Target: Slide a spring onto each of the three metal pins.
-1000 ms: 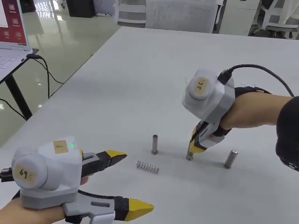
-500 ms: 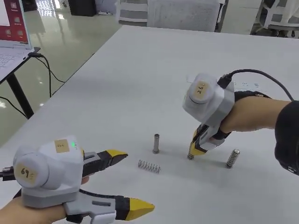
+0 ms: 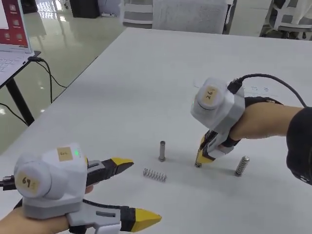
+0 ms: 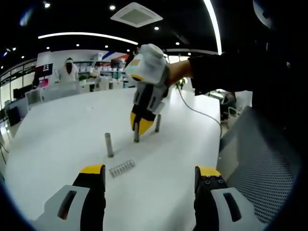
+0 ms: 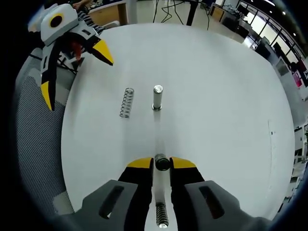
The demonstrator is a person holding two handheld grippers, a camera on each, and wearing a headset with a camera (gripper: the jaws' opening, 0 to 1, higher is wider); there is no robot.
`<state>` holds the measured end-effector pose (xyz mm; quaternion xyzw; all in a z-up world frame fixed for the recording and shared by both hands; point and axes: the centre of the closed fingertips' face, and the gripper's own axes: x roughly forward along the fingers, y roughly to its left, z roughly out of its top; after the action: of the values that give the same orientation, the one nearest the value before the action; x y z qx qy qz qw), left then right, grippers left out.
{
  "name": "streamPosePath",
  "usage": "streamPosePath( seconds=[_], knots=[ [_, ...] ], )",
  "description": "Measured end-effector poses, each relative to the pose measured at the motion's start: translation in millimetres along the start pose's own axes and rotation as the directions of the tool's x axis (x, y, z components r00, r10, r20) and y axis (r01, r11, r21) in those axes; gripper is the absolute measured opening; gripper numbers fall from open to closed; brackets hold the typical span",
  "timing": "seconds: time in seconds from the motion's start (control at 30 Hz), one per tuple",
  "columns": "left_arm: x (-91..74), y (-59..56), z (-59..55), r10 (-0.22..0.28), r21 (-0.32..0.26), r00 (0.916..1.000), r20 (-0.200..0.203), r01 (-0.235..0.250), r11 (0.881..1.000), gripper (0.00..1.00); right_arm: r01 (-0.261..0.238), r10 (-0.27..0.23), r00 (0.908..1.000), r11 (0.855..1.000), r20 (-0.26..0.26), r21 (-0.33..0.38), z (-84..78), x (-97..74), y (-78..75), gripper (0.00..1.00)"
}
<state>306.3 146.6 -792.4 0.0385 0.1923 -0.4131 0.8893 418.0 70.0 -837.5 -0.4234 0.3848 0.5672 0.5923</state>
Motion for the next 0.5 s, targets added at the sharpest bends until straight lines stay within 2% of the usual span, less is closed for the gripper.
streamPosePath(
  seconds=[0.5],
  knots=[
    [1.2,-2.9,0.5,-0.006,0.004,1.0,-0.003,0.006,1.0,0.71,0.02,-0.02,0.9998,1.0,0.006,0.007,-5.8,-6.5,0.5,0.16]
  ],
)
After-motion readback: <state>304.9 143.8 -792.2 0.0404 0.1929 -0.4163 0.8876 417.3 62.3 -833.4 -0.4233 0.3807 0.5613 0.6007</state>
